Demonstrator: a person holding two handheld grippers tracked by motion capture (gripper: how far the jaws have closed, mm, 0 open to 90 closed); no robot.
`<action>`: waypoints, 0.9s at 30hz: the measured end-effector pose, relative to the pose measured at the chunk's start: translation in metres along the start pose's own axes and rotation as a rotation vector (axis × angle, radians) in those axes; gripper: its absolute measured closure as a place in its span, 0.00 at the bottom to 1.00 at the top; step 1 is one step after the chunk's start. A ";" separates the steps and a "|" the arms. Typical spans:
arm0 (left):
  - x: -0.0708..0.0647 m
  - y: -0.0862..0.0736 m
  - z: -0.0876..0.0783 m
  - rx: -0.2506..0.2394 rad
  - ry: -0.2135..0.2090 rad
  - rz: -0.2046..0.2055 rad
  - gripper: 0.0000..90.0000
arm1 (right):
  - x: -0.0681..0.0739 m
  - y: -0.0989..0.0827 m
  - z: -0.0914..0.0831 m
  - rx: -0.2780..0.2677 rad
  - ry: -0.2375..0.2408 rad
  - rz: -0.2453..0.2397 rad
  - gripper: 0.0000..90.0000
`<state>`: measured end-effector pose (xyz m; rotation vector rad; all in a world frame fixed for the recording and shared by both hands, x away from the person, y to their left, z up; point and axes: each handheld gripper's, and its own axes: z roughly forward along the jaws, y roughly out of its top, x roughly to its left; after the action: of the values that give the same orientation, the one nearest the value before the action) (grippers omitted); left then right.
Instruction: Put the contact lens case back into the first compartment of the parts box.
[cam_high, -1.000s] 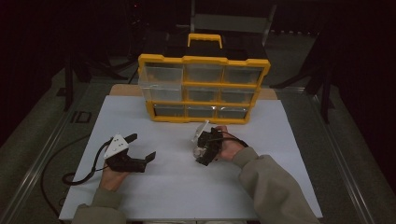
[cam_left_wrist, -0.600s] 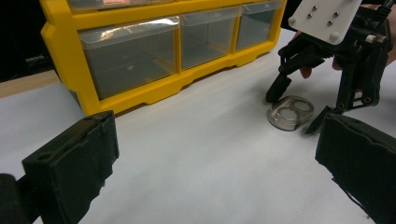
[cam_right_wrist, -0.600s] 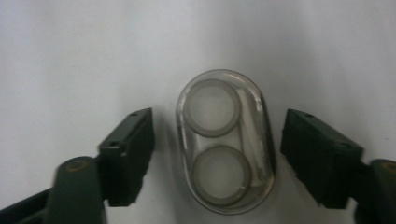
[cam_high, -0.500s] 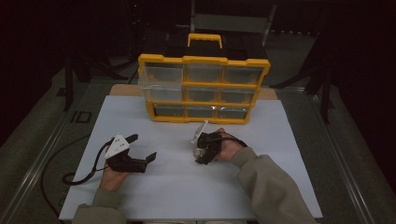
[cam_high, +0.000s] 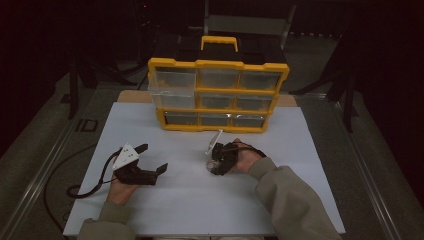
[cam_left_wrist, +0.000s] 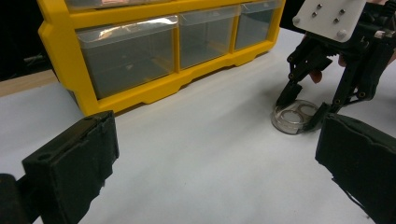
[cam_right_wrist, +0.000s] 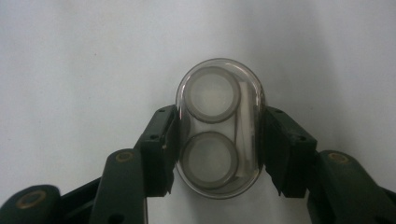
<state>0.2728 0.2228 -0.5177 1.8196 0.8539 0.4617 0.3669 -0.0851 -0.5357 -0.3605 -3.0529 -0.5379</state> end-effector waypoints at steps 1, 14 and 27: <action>0.000 0.000 0.000 0.002 0.001 0.000 0.00 | 0.000 0.000 0.000 0.004 0.000 0.003 0.55; 0.000 0.000 0.001 0.005 0.000 0.002 0.00 | -0.005 0.002 -0.005 0.042 -0.004 0.113 0.55; -0.001 0.000 0.001 0.007 -0.002 0.003 0.00 | -0.015 -0.003 -0.012 0.000 -0.022 0.246 0.55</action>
<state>0.2729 0.2215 -0.5183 1.8279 0.8529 0.4590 0.3802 -0.0954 -0.5260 -0.7330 -2.9667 -0.5228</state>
